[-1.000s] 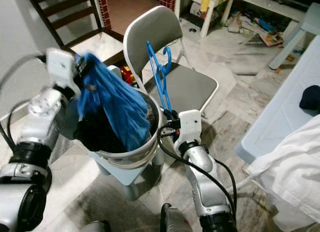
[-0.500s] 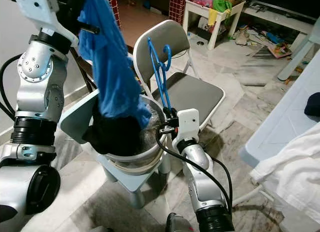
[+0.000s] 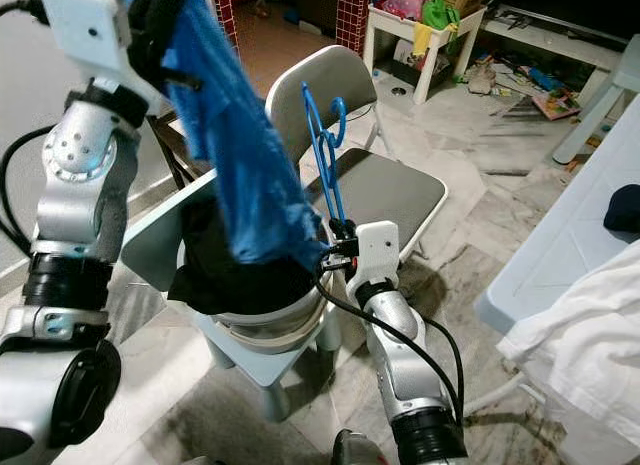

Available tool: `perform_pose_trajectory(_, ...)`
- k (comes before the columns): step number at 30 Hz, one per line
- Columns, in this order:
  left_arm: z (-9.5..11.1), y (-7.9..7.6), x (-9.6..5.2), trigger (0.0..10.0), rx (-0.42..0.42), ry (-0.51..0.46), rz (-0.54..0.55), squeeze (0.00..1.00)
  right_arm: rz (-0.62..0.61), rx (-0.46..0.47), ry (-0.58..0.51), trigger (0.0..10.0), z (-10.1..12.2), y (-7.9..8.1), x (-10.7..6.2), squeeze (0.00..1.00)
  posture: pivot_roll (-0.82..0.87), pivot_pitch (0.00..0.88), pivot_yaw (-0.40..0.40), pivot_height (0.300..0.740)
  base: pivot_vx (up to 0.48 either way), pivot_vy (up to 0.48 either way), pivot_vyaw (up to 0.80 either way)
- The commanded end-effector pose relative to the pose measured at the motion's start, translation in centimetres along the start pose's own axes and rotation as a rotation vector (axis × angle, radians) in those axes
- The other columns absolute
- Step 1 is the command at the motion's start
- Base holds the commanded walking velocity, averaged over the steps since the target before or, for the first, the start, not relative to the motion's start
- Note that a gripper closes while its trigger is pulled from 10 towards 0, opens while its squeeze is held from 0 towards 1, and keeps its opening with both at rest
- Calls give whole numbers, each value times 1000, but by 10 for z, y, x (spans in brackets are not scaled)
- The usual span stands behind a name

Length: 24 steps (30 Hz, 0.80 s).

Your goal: Hang hanger

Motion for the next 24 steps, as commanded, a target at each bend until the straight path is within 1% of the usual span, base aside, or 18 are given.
perform_pose_trajectory(1,14,3,-1,0,44,-52,6,0,0,-7,-19,10000,3,-2,2,0,-106,58,12,740,0,0,0)
perform_pose_trajectory(3,-5,9,-12,0,42,42,32,0,-2,-10,-17,10000,3,-2,2,0,-107,62,12,740,0,0,0)
perform_pose_trajectory(6,-29,13,-31,0,89,160,45,0,-3,-11,-15,10000,2,-2,1,0,-108,67,11,740,0,0,0)
perform_pose_trajectory(7,-40,16,-41,0,113,209,59,0,-3,-12,-14,10000,1,-2,0,0,-108,70,10,740,0,0,0)
perform_pose_trajectory(8,-52,17,-49,0,111,264,64,0,-2,-12,-11,10000,0,-2,0,0,-105,70,9,740,0,0,0)
perform_pose_trajectory(9,-52,17,-49,0,111,264,64,0,-2,-12,-11,10000,0,-2,0,0,-105,70,9,740,0,0,0)
perform_pose_trajectory(10,-74,17,-63,0,120,364,50,0,0,-12,-9,10000,-1,-1,0,0,-104,73,8,740,0,0,0)
perform_pose_trajectory(11,-82,16,-69,0,131,407,36,0,1,-12,-9,10000,-1,-1,-1,0,-103,72,6,740,0,0,0)
perform_pose_trajectory(13,-105,10,-86,0,117,507,2,0,3,-13,-9,10000,-1,-1,0,0,-104,73,5,740,0,0,0)
perform_pose_trajectory(15,-110,9,-89,0,109,527,-4,0,3,-14,-9,10000,-1,-1,0,0,-104,74,4,740,0,0,0)
perform_pose_trajectory(17,-132,-2,-108,0,116,640,-76,0,3,-15,-10,10000,0,-1,1,0,-106,74,1,740,0,0,0)
perform_pose_trajectory(18,-151,-20,-131,0,130,740,-197,0,3,-19,-12,10000,1,-2,1,0,-112,75,-1,740,0,0,0)
perform_pose_trajectory(19,-157,-27,-139,0,143,773,-254,0,2,-21,-13,10000,1,-3,1,0,-112,75,-1,740,0,0,0)
perform_pose_trajectory(20,-163,-39,-149,0,158,801,-349,0,1,-23,-14,10000,1,-4,2,0,-117,74,-2,740,0,0,0)
perform_pose_trajectory(21,-163,-39,-149,0,158,801,-349,0,1,-23,-14,10000,1,-4,2,0,-117,74,-2,740,0,0,0)
perform_pose_trajectory(22,-164,-44,-151,0,157,800,-381,0,0,-24,-14,10000,1,-4,2,0,-117,74,-2,740,0,0,0)
perform_pose_trajectory(23,-168,-52,-158,0,177,822,-451,0,-1,-24,-13,10000,1,-5,1,0,-117,74,-3,740,0,0,0)
perform_pose_trajectory(24,-173,-63,-169,0,196,855,-553,0,-1,-25,-14,10000,1,-4,1,0,-118,74,-3,740,0,0,0)
Point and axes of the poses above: a point about 5 cm out from each wrist's last joint towards the gripper, its own x axis pointing out of the wrist towards the gripper, its own z axis along the axis of the wrist's last joint, y = z × x, the point moved 2 cm from there along x, pointing out of the wrist towards the gripper, and after that the axes turned 12 degrees about -x, right-handed, at the moved point
